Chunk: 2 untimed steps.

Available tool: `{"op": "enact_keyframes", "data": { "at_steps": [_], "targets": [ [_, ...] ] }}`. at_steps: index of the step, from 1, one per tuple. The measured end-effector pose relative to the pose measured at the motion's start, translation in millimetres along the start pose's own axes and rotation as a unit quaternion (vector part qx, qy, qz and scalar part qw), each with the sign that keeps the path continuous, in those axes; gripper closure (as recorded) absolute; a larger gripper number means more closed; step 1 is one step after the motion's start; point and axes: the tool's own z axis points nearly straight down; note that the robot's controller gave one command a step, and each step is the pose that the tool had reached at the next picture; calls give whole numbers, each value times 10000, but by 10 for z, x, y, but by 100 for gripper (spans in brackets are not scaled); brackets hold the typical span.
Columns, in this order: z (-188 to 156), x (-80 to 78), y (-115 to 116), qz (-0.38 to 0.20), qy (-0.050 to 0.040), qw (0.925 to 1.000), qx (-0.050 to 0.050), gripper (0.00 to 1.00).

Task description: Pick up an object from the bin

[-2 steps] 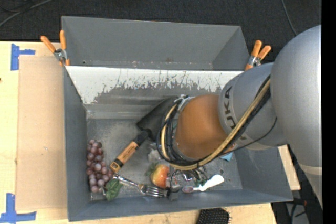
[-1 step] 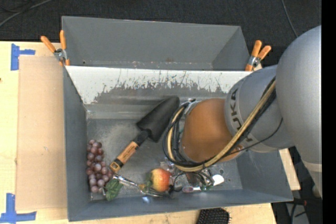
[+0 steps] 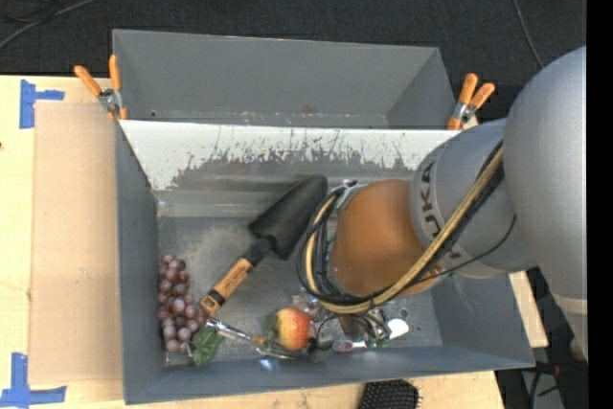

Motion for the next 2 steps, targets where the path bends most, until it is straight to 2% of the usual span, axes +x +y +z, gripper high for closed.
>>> {"op": "enact_keyframes", "data": {
  "at_steps": [1, 2],
  "targets": [
    [-841, -4, 2, 160, 23, 9999, -5, 100],
    [-1086, -1, -113, -187, 50, 9998, -4, 100]
  ]
}}
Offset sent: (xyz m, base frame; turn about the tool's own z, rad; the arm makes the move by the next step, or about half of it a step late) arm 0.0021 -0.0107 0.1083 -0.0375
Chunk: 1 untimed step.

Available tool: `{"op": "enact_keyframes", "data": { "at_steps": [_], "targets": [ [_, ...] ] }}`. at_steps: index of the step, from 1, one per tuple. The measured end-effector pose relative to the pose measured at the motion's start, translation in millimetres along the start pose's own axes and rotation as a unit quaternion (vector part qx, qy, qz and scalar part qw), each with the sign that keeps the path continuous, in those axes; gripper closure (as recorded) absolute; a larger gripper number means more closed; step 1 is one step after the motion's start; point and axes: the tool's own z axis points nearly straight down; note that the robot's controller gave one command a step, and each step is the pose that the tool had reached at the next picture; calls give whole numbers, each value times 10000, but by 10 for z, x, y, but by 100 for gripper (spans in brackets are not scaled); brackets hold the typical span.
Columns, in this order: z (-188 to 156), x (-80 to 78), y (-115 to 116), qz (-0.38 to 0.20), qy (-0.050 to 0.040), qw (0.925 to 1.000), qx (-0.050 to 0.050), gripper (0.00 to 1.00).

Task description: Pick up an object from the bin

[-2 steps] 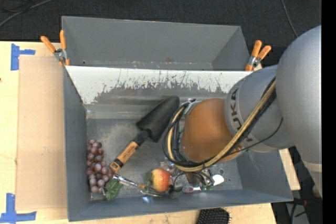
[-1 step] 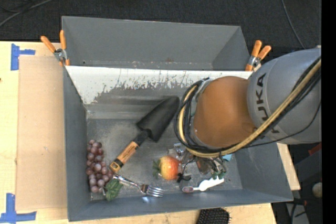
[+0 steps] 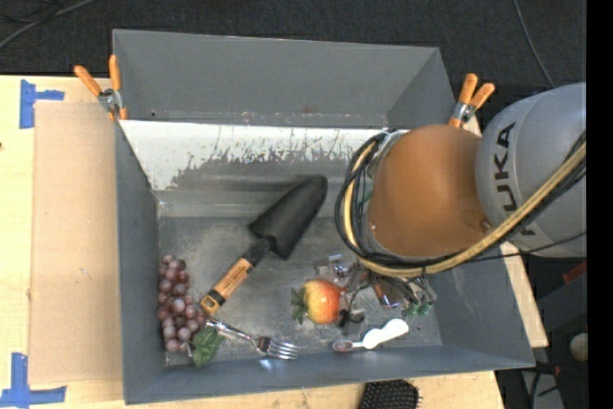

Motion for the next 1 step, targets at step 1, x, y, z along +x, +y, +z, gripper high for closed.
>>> {"op": "enact_keyframes", "data": {
  "at_steps": [1],
  "targets": [
    [-730, 12, 19, 246, -7, 9997, -7, 100]
  ]
}}
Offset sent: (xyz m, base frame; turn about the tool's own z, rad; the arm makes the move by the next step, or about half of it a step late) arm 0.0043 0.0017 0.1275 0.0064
